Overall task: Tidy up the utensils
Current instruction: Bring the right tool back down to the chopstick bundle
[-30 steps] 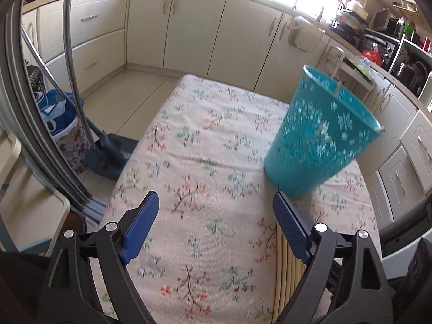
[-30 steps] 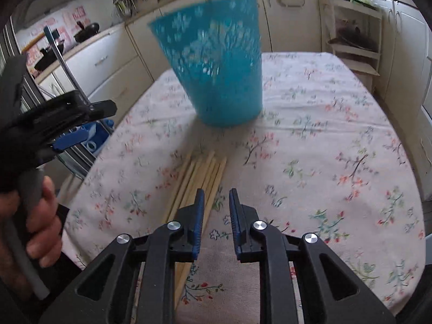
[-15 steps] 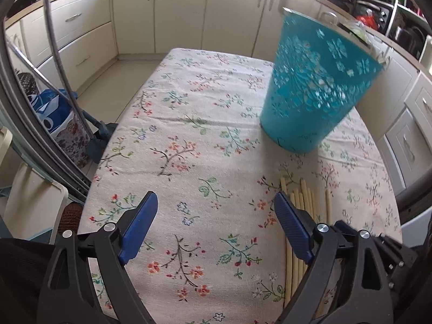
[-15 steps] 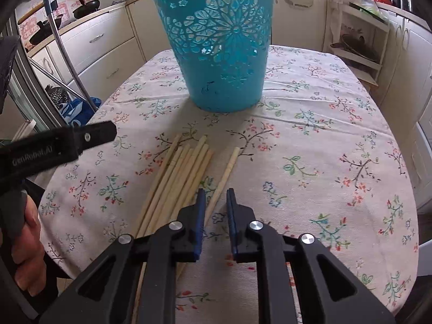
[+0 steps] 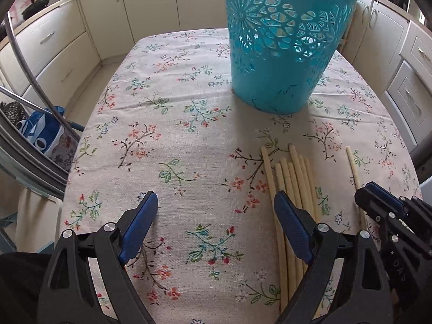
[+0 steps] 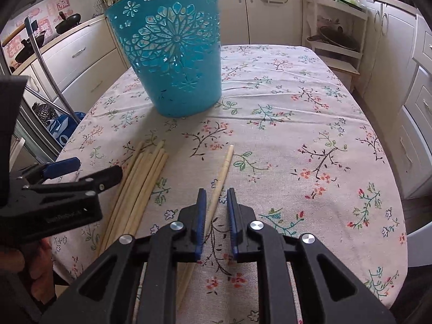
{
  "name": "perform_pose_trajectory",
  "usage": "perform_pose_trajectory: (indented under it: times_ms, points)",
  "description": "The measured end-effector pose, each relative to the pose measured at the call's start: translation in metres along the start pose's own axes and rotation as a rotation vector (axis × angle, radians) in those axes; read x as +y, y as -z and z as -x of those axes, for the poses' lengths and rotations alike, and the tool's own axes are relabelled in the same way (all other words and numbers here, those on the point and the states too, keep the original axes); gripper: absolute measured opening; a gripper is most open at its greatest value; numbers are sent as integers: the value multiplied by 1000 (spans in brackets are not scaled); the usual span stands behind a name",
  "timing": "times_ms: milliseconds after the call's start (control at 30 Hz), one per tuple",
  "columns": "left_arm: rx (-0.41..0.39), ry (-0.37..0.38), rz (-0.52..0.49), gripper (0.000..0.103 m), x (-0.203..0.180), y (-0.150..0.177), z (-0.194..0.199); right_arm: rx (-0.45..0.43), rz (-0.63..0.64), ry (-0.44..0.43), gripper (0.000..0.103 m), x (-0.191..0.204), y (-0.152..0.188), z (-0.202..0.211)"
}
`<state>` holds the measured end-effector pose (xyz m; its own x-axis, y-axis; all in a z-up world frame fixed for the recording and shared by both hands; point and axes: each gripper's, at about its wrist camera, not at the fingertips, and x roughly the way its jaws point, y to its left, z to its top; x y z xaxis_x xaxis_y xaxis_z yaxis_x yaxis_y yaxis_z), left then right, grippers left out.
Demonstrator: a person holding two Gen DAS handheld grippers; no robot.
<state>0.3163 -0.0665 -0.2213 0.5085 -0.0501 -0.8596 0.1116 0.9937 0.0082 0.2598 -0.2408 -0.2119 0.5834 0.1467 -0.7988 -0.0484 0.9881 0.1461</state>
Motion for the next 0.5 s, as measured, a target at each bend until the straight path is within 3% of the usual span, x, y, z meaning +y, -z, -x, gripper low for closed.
perform_pose_trajectory:
  times_ms: [200,500]
  points:
    - [4,-14,-24,83,-6,-3,-2,-8,3,0,17,0,1,1]
    - [19,8,-52,64,-10,-4,-4,-21,-3,7,20,-3,-2,-2]
